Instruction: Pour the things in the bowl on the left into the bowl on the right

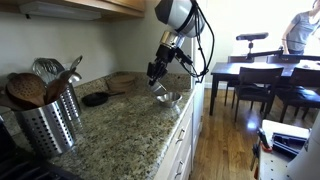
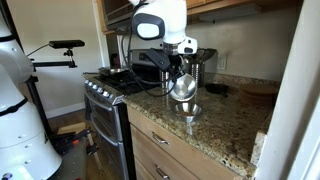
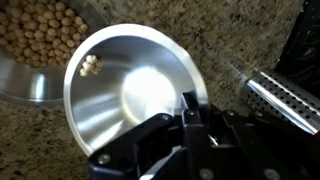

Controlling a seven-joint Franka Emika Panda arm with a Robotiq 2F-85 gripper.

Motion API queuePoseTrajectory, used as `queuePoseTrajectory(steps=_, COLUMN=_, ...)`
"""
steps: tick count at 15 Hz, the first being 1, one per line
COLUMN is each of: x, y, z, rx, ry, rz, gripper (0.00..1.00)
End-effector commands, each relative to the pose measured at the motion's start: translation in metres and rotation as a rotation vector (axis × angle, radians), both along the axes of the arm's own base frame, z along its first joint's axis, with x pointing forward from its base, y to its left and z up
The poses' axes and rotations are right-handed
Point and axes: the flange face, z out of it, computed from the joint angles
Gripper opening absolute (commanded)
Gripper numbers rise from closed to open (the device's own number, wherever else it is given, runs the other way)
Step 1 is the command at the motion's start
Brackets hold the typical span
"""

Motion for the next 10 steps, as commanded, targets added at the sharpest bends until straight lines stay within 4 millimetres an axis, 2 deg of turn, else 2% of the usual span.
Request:
queuePoseTrajectory(steps=1, x=0.017, y=0.013, z=0.007, rx=-0.020, ry=0.049, rz=0.027, gripper=0.04)
queuePoseTrajectory(steps=10, x=0.036, y=0.035, z=0.006, rx=-0.107, ry=0.153, rz=0.073, gripper=0.04)
